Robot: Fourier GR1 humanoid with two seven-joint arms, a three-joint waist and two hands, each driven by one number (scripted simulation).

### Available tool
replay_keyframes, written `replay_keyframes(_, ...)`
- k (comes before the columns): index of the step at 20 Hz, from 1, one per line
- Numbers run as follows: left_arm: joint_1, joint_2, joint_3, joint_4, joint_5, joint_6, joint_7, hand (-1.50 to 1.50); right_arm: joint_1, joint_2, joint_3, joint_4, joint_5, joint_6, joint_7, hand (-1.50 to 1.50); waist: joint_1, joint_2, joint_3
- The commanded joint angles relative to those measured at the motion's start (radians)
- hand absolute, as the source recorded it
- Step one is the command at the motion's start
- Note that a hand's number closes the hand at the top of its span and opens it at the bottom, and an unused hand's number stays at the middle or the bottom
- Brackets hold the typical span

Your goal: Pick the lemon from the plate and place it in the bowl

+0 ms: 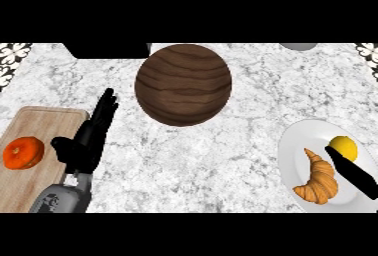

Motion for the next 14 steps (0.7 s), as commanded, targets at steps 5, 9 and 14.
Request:
replay_keyframes(5,0.037,-0.019,-0.008,-0.028,-0.005,-0.010,0.010,0.00,-0.020,-0.037,-0.024,-0.195,0.166,0.285,0.513,-1.50,0.005,0.000,0.001)
replay_keyframes(9,-0.035,-0.022,0.028,0.030,-0.006,-0.023,-0.004,0.00,-0.140,-0.068,-0.063,-0.132,0.119,0.418,0.673,-1.50,0.011,0.004,0.002)
replay_keyframes(14,0.012,-0.041,0.012,-0.002,-0.033,-0.014,-0.003,0.00,-0.157,-0.103,-0.105,-0.112,0.034,0.553,0.743,-1.50,0.009,0.002,0.003)
